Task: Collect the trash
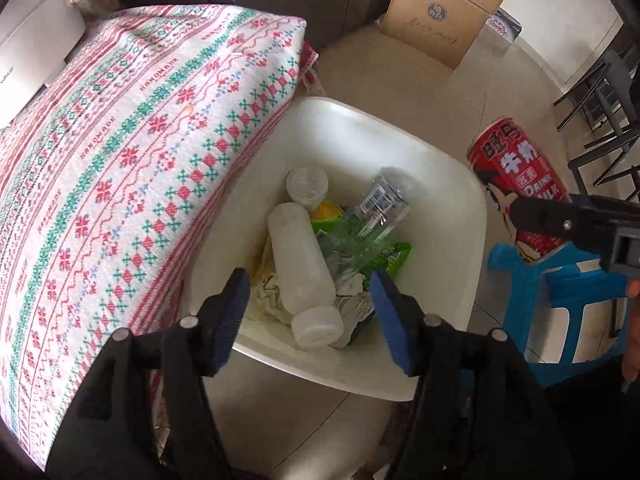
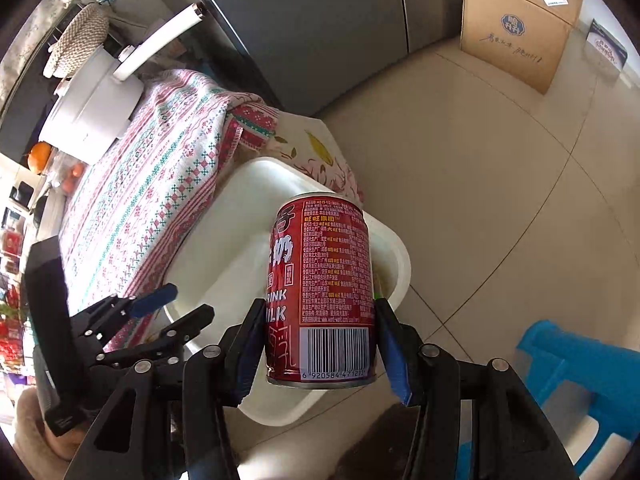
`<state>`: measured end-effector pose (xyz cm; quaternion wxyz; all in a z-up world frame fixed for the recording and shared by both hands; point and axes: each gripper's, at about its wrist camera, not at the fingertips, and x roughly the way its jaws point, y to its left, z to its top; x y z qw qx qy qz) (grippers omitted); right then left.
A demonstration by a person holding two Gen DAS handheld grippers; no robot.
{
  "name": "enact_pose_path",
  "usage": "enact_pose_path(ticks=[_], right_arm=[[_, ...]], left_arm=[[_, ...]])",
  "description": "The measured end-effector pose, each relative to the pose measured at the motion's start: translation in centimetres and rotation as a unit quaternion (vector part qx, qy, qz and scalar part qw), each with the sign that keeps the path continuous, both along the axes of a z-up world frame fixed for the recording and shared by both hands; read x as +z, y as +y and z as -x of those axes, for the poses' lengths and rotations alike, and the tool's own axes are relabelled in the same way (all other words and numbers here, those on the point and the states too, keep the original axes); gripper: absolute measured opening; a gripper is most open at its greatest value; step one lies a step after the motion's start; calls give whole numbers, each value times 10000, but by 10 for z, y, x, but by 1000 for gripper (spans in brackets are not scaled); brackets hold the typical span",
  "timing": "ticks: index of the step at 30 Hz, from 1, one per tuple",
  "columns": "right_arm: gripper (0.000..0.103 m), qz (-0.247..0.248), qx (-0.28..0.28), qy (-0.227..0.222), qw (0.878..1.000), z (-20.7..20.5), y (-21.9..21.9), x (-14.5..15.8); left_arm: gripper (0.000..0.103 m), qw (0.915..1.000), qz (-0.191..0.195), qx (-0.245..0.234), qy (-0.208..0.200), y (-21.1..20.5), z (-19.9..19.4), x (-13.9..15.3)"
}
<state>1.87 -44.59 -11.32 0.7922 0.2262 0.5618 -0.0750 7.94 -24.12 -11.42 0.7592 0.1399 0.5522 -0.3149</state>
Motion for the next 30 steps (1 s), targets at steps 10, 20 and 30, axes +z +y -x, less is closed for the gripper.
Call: enact_pose_path(ticks=[10, 20, 30], right_arm=[[54, -205, 187, 726, 9970, -22, 26, -42], [76, -279, 131, 1102, 9934, -47, 39, -71], [87, 731, 115, -718, 9947, 9, 62, 45]], left_arm=[[83, 9975, 308, 620, -157, 54, -4, 37], [97, 9942, 118, 1013, -346, 84, -1, 39], [102, 9780, 257, 1730, -1137, 112, 34, 79]])
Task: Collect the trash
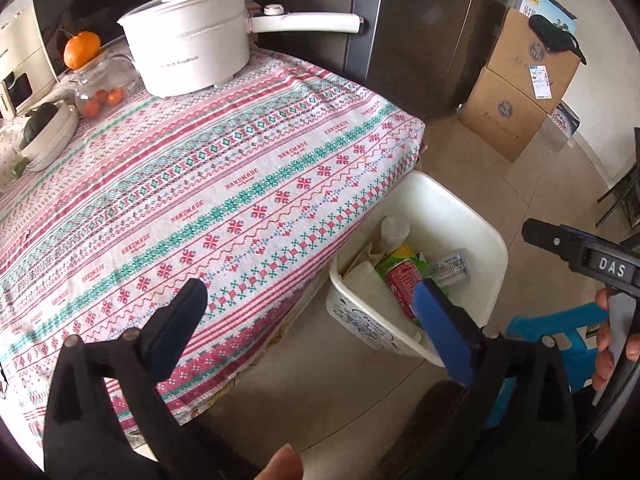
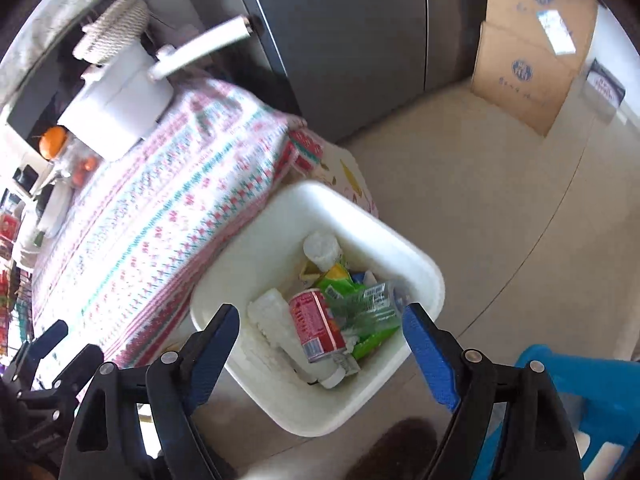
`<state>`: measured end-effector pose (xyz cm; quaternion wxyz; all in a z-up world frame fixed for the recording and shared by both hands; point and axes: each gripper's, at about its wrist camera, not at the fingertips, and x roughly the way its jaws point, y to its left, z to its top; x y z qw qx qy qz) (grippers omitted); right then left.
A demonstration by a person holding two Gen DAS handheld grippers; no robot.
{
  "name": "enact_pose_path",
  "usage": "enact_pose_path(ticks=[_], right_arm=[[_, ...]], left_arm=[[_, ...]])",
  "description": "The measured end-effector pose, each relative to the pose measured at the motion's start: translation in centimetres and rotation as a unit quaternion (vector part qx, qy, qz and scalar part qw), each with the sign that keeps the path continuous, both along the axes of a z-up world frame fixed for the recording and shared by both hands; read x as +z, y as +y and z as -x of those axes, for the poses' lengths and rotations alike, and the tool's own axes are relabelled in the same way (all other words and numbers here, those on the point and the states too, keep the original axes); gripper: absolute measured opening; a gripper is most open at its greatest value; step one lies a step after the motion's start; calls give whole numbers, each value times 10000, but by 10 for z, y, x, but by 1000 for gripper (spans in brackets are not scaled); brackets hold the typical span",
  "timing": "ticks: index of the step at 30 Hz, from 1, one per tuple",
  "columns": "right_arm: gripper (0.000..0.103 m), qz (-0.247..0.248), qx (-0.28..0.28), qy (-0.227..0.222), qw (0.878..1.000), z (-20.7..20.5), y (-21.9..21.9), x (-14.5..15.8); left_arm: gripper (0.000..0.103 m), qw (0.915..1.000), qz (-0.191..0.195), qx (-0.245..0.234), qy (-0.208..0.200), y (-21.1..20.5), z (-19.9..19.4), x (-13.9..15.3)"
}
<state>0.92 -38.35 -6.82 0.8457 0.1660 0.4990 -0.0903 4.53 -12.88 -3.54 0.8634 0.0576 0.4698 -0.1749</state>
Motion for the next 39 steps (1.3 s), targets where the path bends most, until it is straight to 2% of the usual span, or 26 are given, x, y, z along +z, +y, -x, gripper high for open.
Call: enact_pose_path(ticks=[2, 4, 7, 17, 22, 39], right_arm=[[99, 380, -35, -419, 9984, 25, 12, 20], [103, 685, -61, -820, 9943, 50, 23, 34], [103, 976, -54, -1190, 9881, 78, 43, 45], [103, 1542, 314, -1730, 9723, 124, 104, 62], [103, 1624, 438, -1858, 9681, 127, 121, 67], [103, 1549, 469, -1798, 9703, 118, 124, 58]], left_arm=[[102, 9996, 4, 109, -250, 6, 14, 8], [102, 9989, 48, 218, -405, 13, 28, 14], [102, 9975, 152, 395, -558, 24, 47, 20], [102, 9904, 113, 697, -1191, 51, 88, 35], [102, 9884, 187, 848, -1248, 59, 92, 35], [102, 9896, 202, 779, -1196, 49, 94, 32]])
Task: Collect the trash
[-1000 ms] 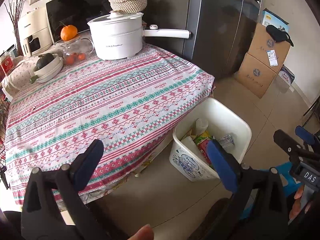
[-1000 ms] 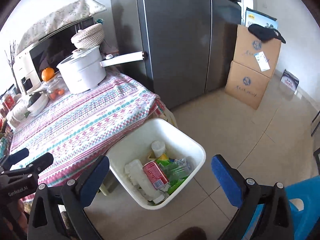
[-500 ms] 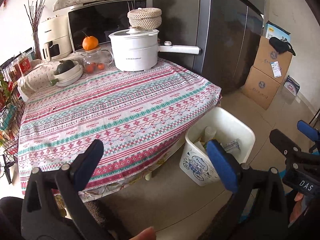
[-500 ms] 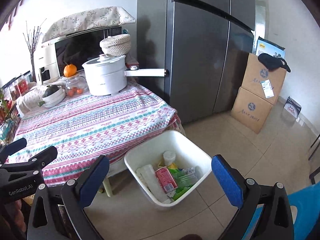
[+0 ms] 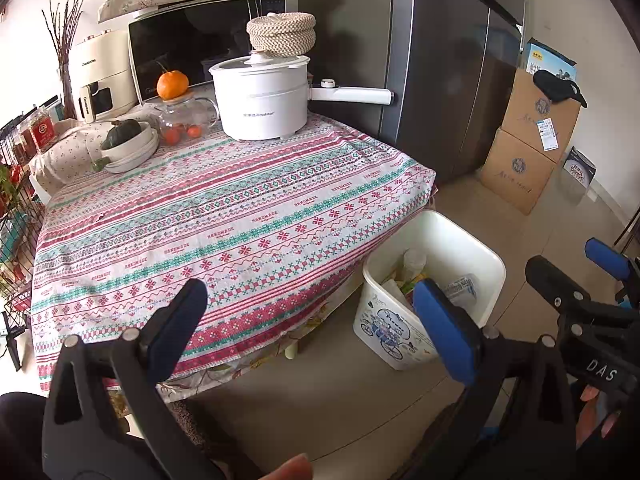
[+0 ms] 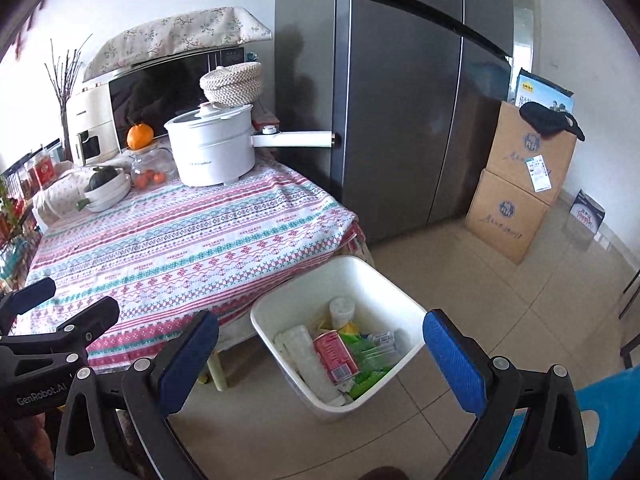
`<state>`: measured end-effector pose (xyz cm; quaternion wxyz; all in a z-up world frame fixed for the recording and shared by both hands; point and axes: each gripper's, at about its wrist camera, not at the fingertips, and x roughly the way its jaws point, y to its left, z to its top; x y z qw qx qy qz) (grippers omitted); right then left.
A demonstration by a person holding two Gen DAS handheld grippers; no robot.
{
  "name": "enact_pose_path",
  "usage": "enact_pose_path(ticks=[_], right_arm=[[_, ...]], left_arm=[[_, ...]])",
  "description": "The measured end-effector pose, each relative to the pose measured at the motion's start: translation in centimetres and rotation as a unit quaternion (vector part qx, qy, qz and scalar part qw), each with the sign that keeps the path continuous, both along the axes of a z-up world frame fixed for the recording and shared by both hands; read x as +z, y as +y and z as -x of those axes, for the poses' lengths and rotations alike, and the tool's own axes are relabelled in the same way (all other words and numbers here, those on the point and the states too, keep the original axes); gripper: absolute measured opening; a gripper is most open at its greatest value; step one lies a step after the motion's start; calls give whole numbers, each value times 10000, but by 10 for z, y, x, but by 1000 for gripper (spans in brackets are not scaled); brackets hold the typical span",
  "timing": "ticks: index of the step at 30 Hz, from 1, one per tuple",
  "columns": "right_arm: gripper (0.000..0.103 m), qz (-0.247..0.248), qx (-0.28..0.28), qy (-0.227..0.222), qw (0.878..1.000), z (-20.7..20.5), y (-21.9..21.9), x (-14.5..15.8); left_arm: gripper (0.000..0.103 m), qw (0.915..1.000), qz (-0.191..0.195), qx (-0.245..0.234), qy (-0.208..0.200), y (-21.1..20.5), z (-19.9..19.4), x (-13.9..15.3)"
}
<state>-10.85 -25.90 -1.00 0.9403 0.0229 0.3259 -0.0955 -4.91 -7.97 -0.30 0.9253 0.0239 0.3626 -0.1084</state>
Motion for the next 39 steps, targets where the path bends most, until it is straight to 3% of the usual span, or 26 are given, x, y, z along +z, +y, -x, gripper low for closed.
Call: enact_pose_path(ticks=[39], right_arm=[[103, 84, -103, -166, 9998, 4, -7, 2]], left_arm=[[102, 10000, 20, 14, -30, -2, 4, 4]])
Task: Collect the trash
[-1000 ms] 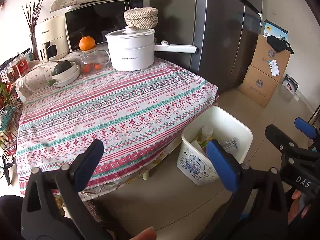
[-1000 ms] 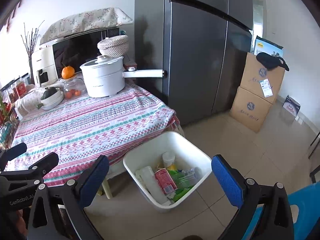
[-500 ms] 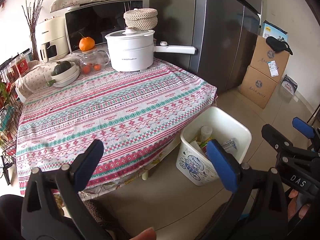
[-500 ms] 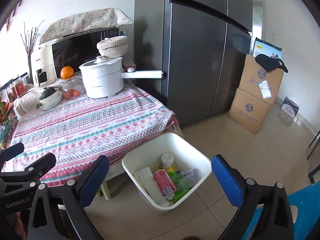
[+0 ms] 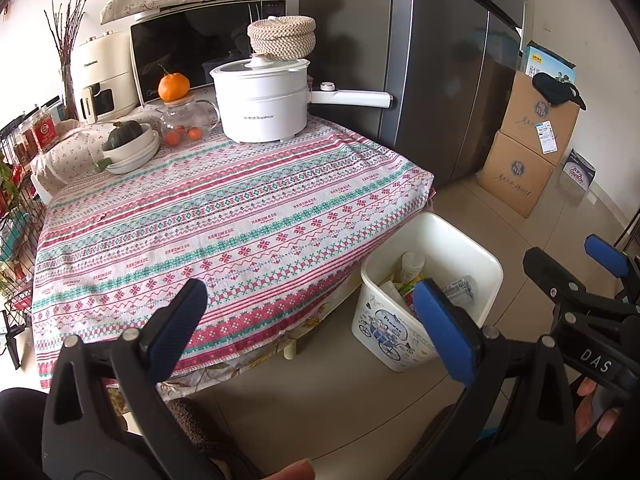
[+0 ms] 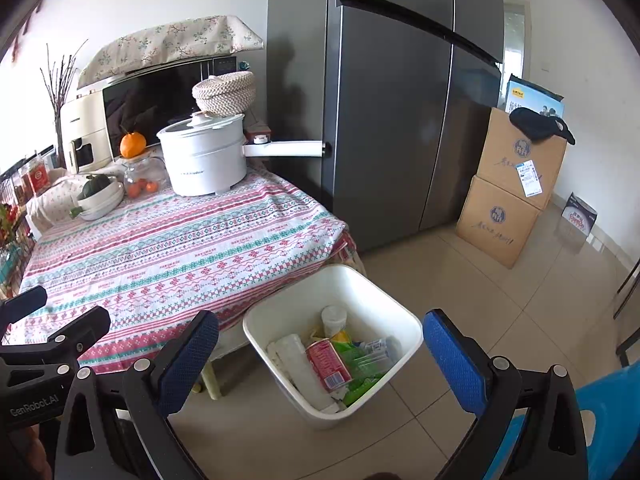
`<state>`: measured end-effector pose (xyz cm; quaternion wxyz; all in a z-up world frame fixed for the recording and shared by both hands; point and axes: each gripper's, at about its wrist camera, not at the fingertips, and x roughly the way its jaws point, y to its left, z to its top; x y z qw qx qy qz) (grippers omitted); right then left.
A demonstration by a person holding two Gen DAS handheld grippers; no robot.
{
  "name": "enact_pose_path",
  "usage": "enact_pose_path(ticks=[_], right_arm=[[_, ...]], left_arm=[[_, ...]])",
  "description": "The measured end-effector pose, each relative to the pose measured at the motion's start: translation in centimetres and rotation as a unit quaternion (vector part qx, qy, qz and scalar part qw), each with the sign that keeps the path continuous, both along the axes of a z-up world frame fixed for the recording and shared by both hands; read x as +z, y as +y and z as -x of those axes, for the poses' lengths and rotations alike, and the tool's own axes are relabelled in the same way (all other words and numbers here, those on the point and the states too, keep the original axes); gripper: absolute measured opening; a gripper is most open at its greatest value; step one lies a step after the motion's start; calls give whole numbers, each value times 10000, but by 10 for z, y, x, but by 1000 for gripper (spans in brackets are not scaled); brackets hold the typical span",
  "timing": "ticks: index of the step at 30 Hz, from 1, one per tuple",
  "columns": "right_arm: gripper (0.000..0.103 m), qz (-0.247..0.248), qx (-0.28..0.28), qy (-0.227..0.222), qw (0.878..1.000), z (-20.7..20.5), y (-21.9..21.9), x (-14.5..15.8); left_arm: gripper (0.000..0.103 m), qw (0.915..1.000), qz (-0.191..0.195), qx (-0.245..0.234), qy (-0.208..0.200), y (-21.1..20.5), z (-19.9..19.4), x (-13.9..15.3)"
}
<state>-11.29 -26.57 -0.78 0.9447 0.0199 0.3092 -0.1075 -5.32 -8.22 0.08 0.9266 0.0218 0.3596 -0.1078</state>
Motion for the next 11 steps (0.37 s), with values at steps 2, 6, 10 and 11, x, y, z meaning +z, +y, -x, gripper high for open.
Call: enact_pose_path(ticks=[2, 6, 10, 11], right_arm=[[103, 5, 4, 2, 10000, 0, 0, 0], [103, 4, 9, 2, 10000, -1, -1, 0], [103, 1, 7, 0, 10000, 0, -2, 0], [103, 7, 16, 4, 10000, -1, -2, 0]], left_arm=[[102, 10000, -1, 2, -2, 0, 0, 0], [102, 10000, 1, 9, 19, -1, 1, 0], [102, 9999, 7, 41, 128, 0, -1, -2], [102, 9998, 47, 56, 175, 3, -3, -2]])
